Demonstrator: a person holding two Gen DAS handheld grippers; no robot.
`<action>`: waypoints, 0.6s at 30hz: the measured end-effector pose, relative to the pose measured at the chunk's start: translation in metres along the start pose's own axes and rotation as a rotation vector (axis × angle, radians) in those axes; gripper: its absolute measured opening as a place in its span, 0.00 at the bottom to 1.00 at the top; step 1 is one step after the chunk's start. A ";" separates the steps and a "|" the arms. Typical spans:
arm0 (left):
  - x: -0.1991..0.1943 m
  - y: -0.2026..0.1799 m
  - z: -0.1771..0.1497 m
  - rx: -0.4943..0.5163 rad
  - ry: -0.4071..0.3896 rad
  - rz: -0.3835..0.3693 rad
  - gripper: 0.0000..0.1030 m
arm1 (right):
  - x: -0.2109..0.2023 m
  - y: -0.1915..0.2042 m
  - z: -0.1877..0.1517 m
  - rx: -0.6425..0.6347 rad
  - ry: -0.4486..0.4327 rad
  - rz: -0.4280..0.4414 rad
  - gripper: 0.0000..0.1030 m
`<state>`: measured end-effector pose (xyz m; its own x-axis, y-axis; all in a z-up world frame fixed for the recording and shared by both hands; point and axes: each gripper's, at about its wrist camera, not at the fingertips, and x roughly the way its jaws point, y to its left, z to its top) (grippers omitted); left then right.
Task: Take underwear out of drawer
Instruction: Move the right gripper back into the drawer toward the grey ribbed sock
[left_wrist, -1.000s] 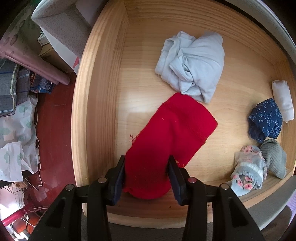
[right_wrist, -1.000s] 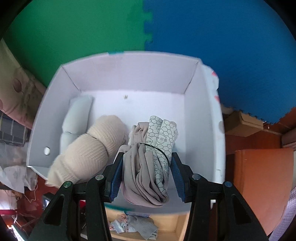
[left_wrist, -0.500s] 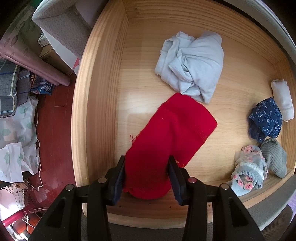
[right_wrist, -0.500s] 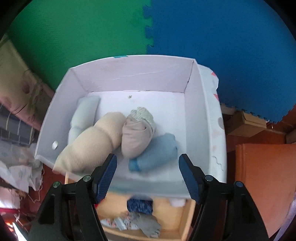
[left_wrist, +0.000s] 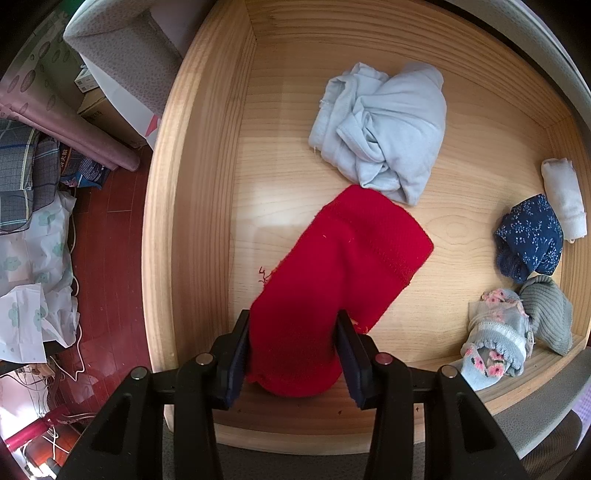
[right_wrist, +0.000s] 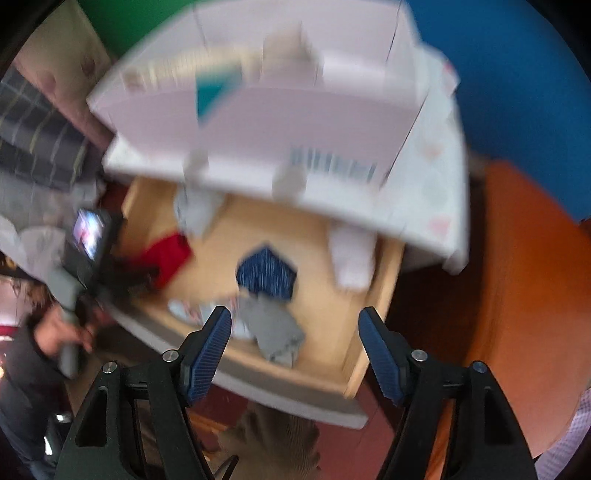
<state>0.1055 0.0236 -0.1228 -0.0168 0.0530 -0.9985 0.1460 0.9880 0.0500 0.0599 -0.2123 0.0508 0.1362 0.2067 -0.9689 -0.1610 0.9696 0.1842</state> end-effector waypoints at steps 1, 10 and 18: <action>0.000 0.000 0.000 0.000 0.000 0.000 0.44 | 0.017 0.001 -0.004 -0.001 0.032 0.009 0.65; 0.000 0.000 0.000 0.000 0.001 0.000 0.44 | 0.111 0.024 -0.009 -0.066 0.195 0.017 0.64; 0.000 0.000 0.001 0.000 0.002 0.001 0.44 | 0.151 0.027 -0.009 -0.092 0.247 -0.031 0.64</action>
<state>0.1060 0.0232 -0.1229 -0.0182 0.0538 -0.9984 0.1460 0.9880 0.0506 0.0678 -0.1560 -0.0916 -0.0980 0.1276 -0.9870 -0.2500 0.9568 0.1485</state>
